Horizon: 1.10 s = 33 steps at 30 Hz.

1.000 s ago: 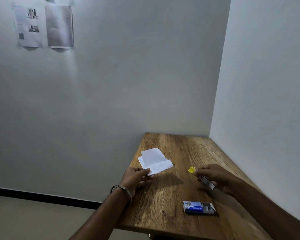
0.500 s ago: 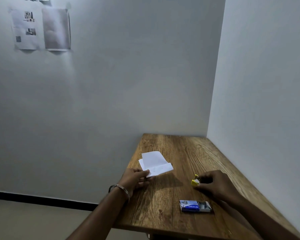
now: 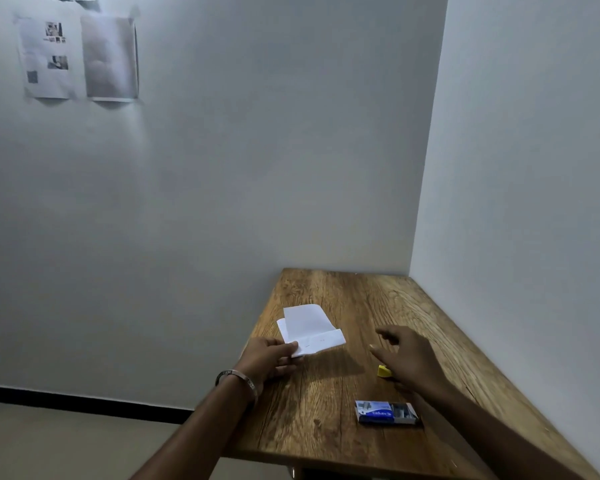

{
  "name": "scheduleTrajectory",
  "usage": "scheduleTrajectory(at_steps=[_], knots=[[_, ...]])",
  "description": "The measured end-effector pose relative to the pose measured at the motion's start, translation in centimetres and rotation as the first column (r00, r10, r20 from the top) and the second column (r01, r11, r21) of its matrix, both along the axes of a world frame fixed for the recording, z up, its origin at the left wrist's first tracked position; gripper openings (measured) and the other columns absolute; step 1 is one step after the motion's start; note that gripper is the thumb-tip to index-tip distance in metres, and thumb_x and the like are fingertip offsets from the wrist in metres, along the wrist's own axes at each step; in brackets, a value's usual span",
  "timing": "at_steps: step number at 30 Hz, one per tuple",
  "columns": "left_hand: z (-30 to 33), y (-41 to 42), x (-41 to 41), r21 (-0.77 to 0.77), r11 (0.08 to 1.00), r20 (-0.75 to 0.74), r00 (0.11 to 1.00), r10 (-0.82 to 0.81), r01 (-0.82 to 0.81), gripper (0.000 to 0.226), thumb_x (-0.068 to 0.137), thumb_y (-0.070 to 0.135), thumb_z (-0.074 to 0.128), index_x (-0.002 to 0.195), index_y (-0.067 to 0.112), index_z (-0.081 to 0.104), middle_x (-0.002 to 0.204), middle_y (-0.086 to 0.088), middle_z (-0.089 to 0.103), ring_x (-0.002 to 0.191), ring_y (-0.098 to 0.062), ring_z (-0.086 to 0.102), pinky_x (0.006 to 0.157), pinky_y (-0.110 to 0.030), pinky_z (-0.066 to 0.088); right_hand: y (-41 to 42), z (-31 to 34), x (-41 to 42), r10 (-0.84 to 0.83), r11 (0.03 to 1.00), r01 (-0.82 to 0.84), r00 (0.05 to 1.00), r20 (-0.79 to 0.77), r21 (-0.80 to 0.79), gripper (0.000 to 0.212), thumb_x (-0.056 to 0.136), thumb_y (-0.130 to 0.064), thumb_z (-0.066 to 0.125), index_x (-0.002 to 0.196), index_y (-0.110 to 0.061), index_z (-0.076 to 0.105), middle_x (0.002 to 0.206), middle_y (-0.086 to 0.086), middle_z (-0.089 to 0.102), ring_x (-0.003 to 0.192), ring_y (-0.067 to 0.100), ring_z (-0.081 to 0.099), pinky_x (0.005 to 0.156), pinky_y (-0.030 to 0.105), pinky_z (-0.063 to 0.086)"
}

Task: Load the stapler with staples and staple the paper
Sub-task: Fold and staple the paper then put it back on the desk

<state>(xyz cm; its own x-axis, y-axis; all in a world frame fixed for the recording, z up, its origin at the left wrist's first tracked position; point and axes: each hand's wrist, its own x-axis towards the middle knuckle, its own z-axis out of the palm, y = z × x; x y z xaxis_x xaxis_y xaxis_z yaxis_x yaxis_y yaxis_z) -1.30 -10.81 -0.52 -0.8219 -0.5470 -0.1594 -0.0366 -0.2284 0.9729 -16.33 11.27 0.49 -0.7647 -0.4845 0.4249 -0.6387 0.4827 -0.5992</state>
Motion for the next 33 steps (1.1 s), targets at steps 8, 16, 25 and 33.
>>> scheduleTrajectory(at_steps=[8,16,25,33], knots=[[-0.1,0.1,0.6,-0.071,0.997,0.006,1.000,0.009,-0.009,0.026,0.088,0.009,0.070,0.110,0.000,0.061,0.095,-0.022,0.073,0.062,-0.021,0.068,0.060,-0.032,0.060,-5.8,1.6,2.2,0.159,0.986,-0.147,0.970,0.181,-0.081,0.019,0.088,-0.006,0.071,0.106,-0.013,0.072,0.107,0.003,0.072,0.089,0.008,0.067,0.074,0.022,0.059],[-0.7,-0.6,0.4,-0.655,0.725,0.036,0.949,0.312,-0.213,0.025,0.083,0.020,0.075,0.102,0.020,0.059,0.095,-0.002,0.068,0.081,-0.016,0.067,0.066,-0.025,0.053,-7.3,0.3,3.2,0.148,0.989,-0.146,0.977,0.155,-0.026,0.018,0.084,-0.009,0.076,0.079,-0.024,0.068,0.086,-0.007,0.068,0.077,0.004,0.066,0.055,0.011,0.048],[-1.9,-1.5,0.0,-0.959,0.277,0.046,0.935,0.352,-0.058,0.010,0.090,0.024,0.064,0.092,0.022,0.074,0.104,0.006,0.063,0.091,-0.010,0.059,0.071,-0.018,0.040,-7.9,-1.1,3.2,0.223,0.953,-0.187,0.965,-0.135,0.239,0.013,0.087,-0.019,0.070,0.094,-0.016,0.081,0.095,-0.004,0.072,0.076,0.001,0.055,0.076,0.019,0.048],[-3.0,-2.0,1.4,-0.987,-0.083,0.103,0.933,0.345,0.140,0.034,0.099,0.032,0.039,0.113,0.027,0.070,0.111,0.008,0.070,0.103,-0.013,0.062,0.090,-0.029,0.043,-6.9,-1.3,2.4,0.368,0.818,-0.145,0.876,-0.312,0.557,0.035,0.089,-0.028,0.045,0.108,-0.018,0.073,0.103,0.005,0.074,0.096,0.024,0.066,0.080,0.038,0.053]])
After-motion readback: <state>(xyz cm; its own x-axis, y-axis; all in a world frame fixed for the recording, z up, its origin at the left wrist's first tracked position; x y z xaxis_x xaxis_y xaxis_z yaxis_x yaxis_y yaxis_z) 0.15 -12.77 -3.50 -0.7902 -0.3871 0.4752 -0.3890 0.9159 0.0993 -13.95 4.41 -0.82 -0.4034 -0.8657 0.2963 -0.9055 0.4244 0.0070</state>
